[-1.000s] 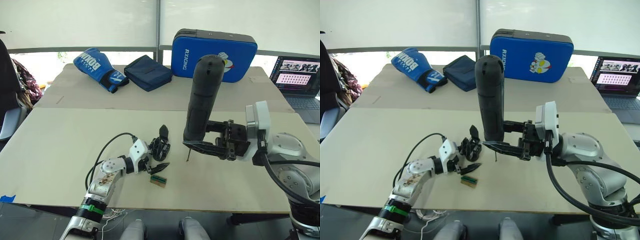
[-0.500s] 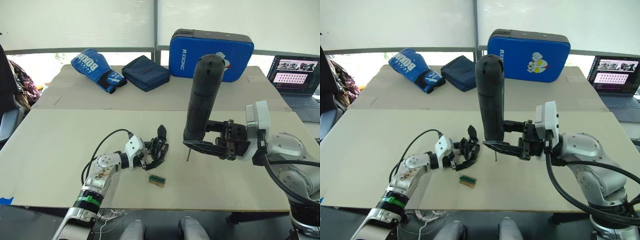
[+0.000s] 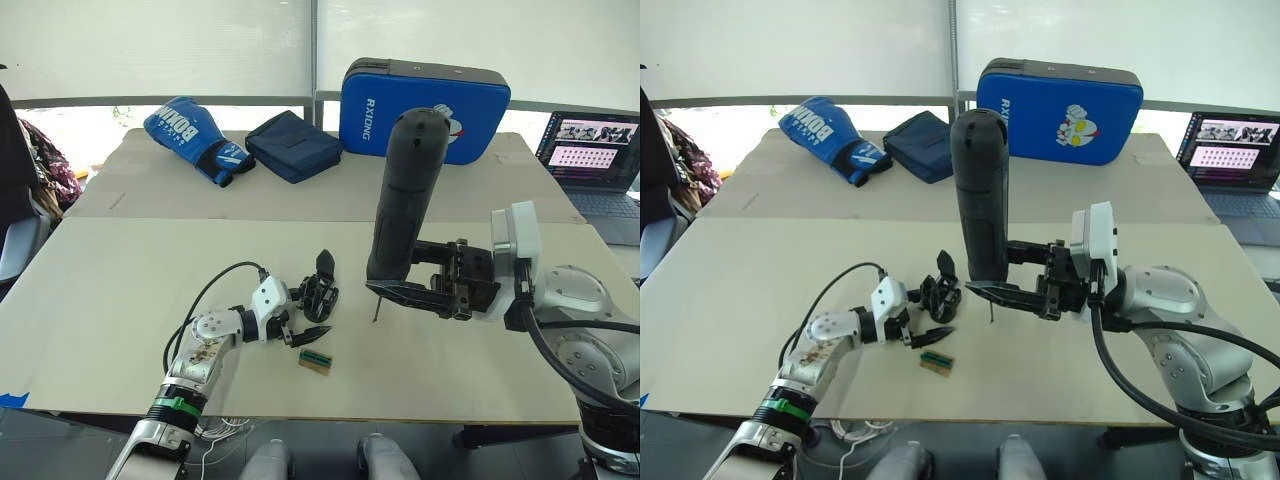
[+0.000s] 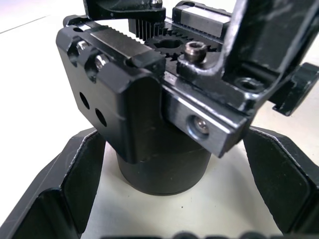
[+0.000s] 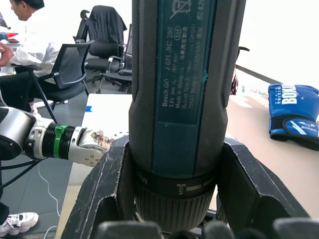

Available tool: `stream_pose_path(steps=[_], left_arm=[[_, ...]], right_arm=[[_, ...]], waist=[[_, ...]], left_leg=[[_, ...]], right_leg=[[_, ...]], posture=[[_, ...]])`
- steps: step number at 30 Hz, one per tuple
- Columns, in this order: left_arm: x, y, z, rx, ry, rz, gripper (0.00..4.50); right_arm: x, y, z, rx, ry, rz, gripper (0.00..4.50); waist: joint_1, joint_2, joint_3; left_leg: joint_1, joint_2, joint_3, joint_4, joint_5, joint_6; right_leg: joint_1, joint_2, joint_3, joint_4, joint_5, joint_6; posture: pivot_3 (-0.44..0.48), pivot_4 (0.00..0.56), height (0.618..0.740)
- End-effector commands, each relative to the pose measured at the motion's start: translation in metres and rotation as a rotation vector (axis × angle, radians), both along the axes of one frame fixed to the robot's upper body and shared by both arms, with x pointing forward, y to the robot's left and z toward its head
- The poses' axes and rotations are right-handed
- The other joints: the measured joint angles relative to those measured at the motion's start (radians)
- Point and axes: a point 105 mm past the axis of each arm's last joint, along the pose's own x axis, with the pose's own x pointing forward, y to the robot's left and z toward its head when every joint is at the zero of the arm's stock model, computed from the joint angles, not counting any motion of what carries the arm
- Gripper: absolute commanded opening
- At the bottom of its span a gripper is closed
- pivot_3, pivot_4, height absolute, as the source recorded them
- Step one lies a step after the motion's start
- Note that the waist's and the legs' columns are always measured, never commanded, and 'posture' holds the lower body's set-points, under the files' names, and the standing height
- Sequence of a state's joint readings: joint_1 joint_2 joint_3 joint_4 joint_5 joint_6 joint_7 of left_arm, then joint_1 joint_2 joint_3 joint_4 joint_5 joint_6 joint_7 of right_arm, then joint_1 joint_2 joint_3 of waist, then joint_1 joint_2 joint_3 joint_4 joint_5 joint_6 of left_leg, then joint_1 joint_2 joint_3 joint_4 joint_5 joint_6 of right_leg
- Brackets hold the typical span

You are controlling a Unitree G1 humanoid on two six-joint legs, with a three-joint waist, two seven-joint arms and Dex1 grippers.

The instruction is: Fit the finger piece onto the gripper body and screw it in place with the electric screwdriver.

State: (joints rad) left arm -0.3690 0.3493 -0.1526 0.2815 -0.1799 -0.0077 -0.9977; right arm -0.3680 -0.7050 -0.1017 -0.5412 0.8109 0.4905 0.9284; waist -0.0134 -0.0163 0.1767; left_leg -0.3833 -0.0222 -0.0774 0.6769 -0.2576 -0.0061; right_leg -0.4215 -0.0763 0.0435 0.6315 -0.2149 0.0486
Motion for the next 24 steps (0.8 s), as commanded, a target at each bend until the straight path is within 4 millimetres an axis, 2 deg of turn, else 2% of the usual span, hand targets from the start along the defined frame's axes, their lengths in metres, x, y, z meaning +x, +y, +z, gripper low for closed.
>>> stream_pose_path(steps=[1,5,6,7,10,14,20,24], left_arm=[[-0.004,0.000,-0.014,0.019,0.042,0.009,4.47],[-0.003,0.001,-0.014,0.022,0.045,0.012,4.47],[-0.002,0.000,-0.014,0.023,0.046,0.009,3.95],[-0.003,0.000,-0.015,0.024,0.050,0.004,3.65],[-0.005,-0.003,-0.016,0.027,0.058,-0.015,2.34],[-0.006,-0.005,-0.016,0.026,0.056,-0.022,2.28],[-0.005,-0.006,-0.014,0.024,0.051,-0.023,2.28],[-0.005,-0.006,-0.014,0.025,0.053,-0.024,2.28]], right_arm=[[-0.008,0.001,0.017,0.033,-0.071,0.024,1.92],[-0.008,0.001,0.017,0.034,-0.071,0.025,1.92],[-0.008,0.001,0.017,0.034,-0.072,0.025,1.92],[-0.008,0.001,0.017,0.034,-0.072,0.026,1.92],[-0.008,0.001,0.018,0.032,-0.075,0.027,1.92],[-0.007,0.001,0.024,0.034,-0.086,0.037,1.92],[-0.004,0.009,0.056,0.100,-0.093,0.077,1.92],[0.000,0.021,0.079,0.141,-0.092,0.114,1.92]], waist=[[0.000,0.000,0.000],[0.000,0.000,0.000],[0.000,0.000,0.000],[0.000,0.000,0.000],[0.000,0.000,0.000],[0.000,0.000,0.000],[0.000,0.000,0.000],[0.001,0.000,0.000]], left_leg=[[0.000,0.000,0.000,0.000,0.000,0.000],[0.000,0.000,0.000,0.000,0.000,0.000],[0.000,0.000,0.000,0.000,0.000,0.000],[0.000,0.000,0.000,0.000,0.000,0.000],[0.000,0.000,0.000,0.000,0.000,0.000],[0.000,0.000,0.000,0.000,0.000,0.000],[0.000,0.000,0.000,0.000,0.000,0.000],[0.000,0.000,0.000,0.000,0.000,0.000]], right_leg=[[0.000,0.000,0.000,0.000,0.000,0.000],[0.000,0.000,0.000,0.000,0.000,0.000],[0.000,0.000,0.000,0.000,0.000,0.000],[0.000,0.000,0.000,0.000,0.000,0.000],[0.000,0.000,0.000,0.000,0.000,0.000],[0.000,0.000,0.000,0.000,0.000,0.000],[0.000,0.000,0.000,0.000,0.000,0.000],[0.000,0.000,0.000,0.000,0.000,0.000]], posture=[[0.000,0.150,0.740],[0.000,0.150,0.740],[0.000,0.150,0.740],[0.000,0.150,0.740],[0.000,0.150,0.740],[0.000,0.150,0.740],[0.000,0.150,0.740],[0.000,0.150,0.740]])
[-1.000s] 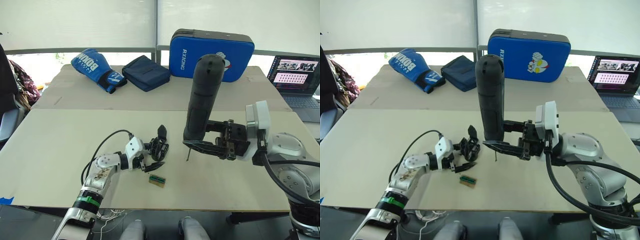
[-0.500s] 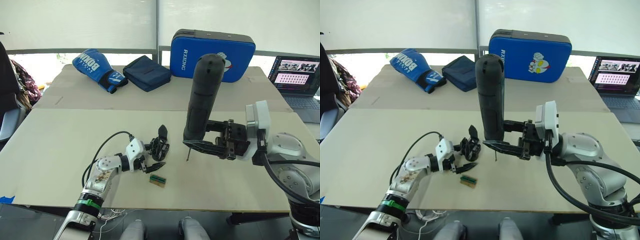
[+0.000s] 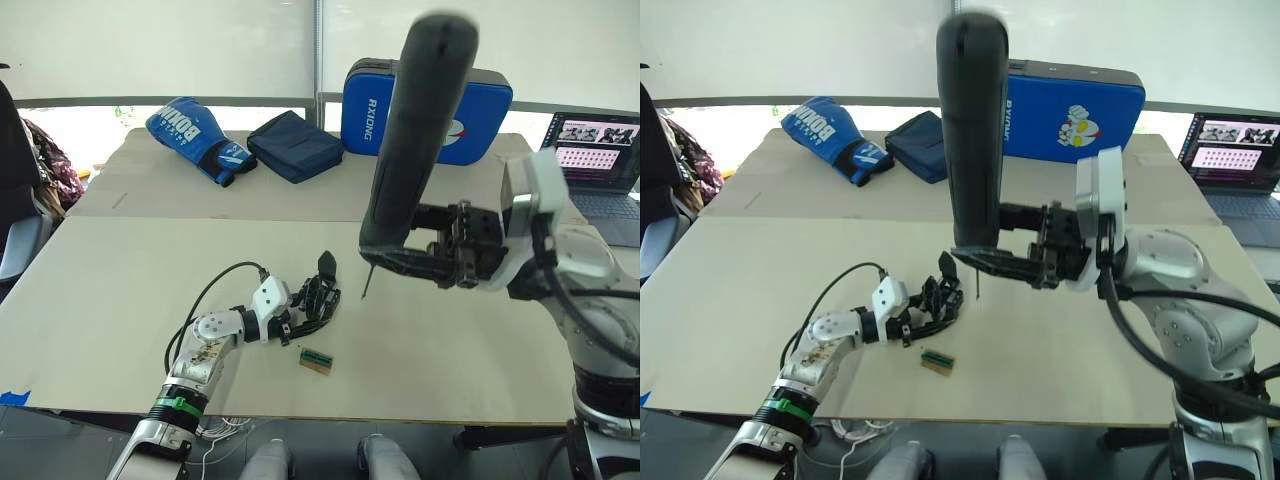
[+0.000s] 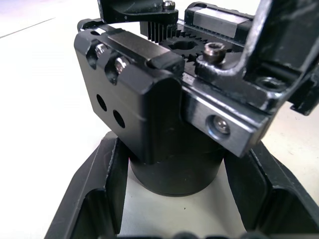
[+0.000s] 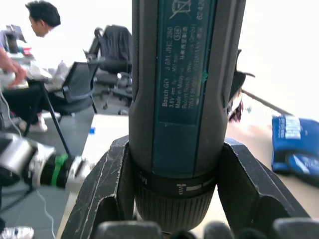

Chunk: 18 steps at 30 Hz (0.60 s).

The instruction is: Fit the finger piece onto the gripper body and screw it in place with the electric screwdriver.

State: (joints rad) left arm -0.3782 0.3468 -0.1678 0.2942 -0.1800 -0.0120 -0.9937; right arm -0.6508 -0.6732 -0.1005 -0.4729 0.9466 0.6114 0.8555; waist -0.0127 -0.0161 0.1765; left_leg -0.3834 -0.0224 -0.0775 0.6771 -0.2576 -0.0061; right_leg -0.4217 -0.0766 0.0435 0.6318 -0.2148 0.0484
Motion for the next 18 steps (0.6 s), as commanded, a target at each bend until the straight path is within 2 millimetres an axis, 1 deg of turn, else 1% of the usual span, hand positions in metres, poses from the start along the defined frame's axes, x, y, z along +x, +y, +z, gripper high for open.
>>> stream_pose_path(steps=[1,8,11,18], left_arm=[[-0.005,-0.003,-0.013,0.022,0.051,-0.015,2.28],[-0.005,-0.004,-0.012,0.023,0.056,-0.015,2.28],[-0.007,-0.002,-0.013,0.026,0.062,-0.012,2.28],[-0.008,-0.002,-0.013,0.024,0.066,-0.005,2.28]], right_arm=[[-0.004,0.008,0.026,0.059,-0.034,0.042,1.92],[0.002,0.035,0.039,0.072,-0.003,0.085,1.92],[0.006,0.049,0.039,0.063,0.016,0.097,1.92],[0.016,0.062,0.028,0.037,0.043,0.084,1.92]], waist=[[0.000,0.000,0.000],[0.001,0.001,0.000],[0.001,0.001,0.000],[-0.001,0.001,-0.001]], left_leg=[[0.000,0.000,0.000,0.000,0.000,0.000],[0.000,0.000,-0.001,0.000,0.000,0.000],[0.000,0.000,-0.001,0.000,0.000,0.000],[-0.001,0.000,-0.001,0.000,0.000,0.000]], right_leg=[[0.000,0.000,0.000,0.000,0.000,0.000],[0.000,0.000,0.000,0.000,0.000,0.000],[-0.001,0.000,0.000,0.001,0.000,0.000],[-0.001,0.000,0.000,0.000,0.000,0.000]], posture=[[0.000,0.150,0.740],[0.000,0.150,0.740],[0.000,0.150,0.740],[0.000,0.150,0.740]])
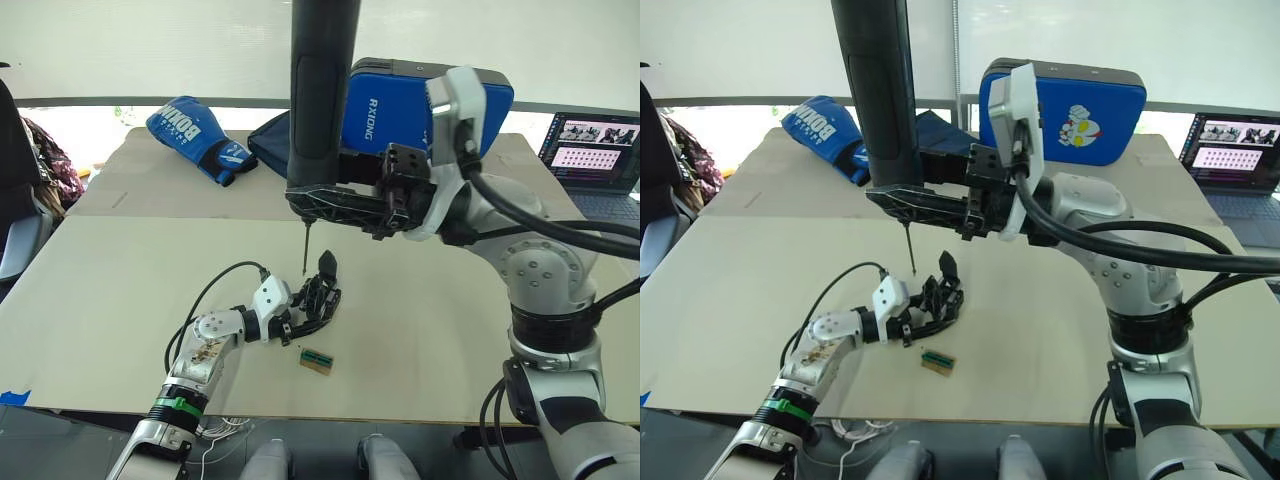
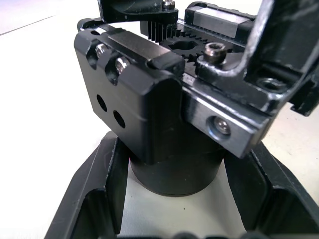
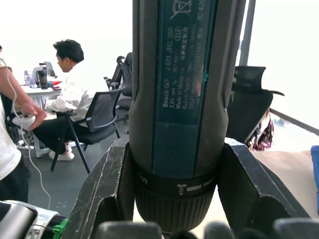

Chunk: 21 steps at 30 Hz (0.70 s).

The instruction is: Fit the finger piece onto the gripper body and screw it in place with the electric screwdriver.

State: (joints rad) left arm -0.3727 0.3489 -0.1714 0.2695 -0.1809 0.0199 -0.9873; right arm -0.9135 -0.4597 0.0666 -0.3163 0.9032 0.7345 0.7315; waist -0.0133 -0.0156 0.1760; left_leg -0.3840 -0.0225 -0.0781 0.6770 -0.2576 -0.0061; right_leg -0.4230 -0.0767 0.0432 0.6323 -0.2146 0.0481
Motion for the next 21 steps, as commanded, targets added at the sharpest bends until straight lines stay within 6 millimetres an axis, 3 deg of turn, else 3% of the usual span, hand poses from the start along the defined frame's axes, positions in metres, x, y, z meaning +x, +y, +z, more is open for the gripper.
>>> stream_pose_path(steps=[1,21], left_arm=[[-0.008,-0.001,-0.013,0.020,0.052,-0.008,2.28],[-0.010,0.002,-0.015,0.033,0.062,-0.009,2.28]], right_arm=[[-0.005,0.003,0.011,0.019,-0.063,0.002,1.92],[0.007,0.014,-0.019,-0.032,-0.035,-0.010,1.92]], waist=[[0.000,0.000,0.000],[-0.003,0.000,0.000]], left_leg=[[0.000,0.000,0.000,0.000,0.000,0.000],[0.000,0.000,0.000,-0.001,0.000,0.000]], right_leg=[[0.000,0.000,0.000,0.000,0.000,0.000],[-0.001,0.000,0.000,0.000,0.000,0.000]], posture=[[0.000,0.150,0.740],[0.000,0.150,0.740]])
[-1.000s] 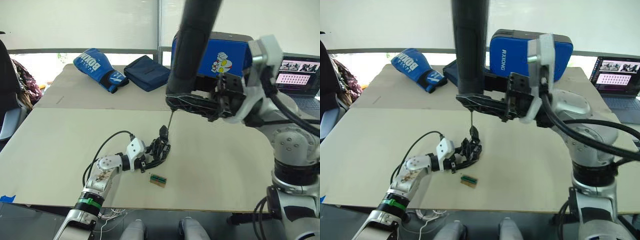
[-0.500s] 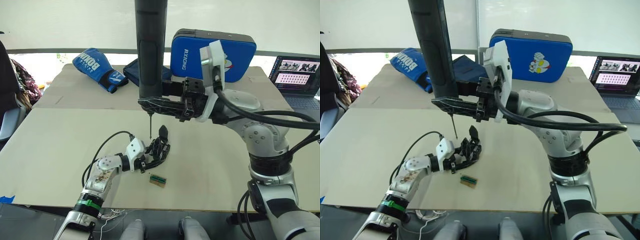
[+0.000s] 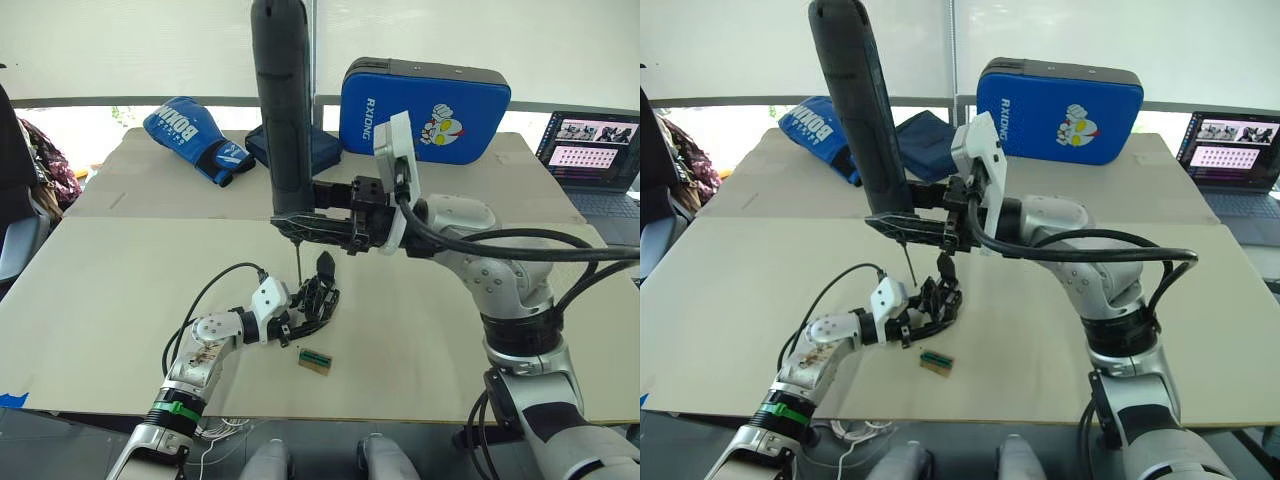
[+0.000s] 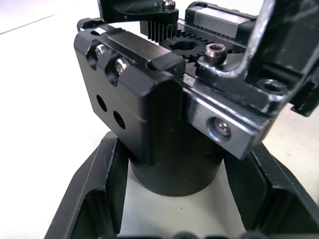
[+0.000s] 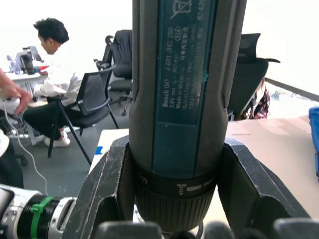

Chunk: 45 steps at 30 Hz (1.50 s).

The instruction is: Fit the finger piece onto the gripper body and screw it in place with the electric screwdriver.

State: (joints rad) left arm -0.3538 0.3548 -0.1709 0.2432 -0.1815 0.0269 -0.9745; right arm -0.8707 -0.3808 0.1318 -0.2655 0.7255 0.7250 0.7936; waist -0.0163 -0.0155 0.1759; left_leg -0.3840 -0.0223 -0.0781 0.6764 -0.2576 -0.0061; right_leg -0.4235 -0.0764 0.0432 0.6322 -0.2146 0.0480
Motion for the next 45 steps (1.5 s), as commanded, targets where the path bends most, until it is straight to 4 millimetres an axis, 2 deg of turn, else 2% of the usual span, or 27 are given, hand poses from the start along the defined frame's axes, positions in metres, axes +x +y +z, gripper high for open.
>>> stream_pose_path(steps=[1,17,45], left_arm=[[-0.008,0.000,-0.015,0.032,0.066,-0.020,2.28],[-0.007,0.000,-0.015,0.034,0.076,-0.019,2.28],[-0.008,-0.001,-0.014,0.034,0.082,-0.017,2.28]], right_arm=[[-0.008,0.000,0.012,0.039,-0.077,0.019,1.92],[-0.002,0.003,-0.003,0.000,-0.079,-0.021,1.92],[-0.004,0.008,-0.018,-0.024,-0.087,-0.016,1.92]], waist=[[0.000,0.000,0.000],[-0.001,0.000,0.000],[-0.001,0.000,0.000]], left_leg=[[0.000,0.000,0.000,0.000,0.000,0.000],[0.000,0.000,0.000,0.000,0.000,0.000],[0.000,0.000,0.000,0.000,0.000,0.000]], right_leg=[[0.000,0.000,0.000,0.000,0.000,0.000],[0.000,0.000,0.000,0.000,0.000,0.000],[0.000,0.000,0.000,0.000,0.000,0.000]], posture=[[0.000,0.150,0.740],[0.000,0.150,0.740],[0.000,0.150,0.740]])
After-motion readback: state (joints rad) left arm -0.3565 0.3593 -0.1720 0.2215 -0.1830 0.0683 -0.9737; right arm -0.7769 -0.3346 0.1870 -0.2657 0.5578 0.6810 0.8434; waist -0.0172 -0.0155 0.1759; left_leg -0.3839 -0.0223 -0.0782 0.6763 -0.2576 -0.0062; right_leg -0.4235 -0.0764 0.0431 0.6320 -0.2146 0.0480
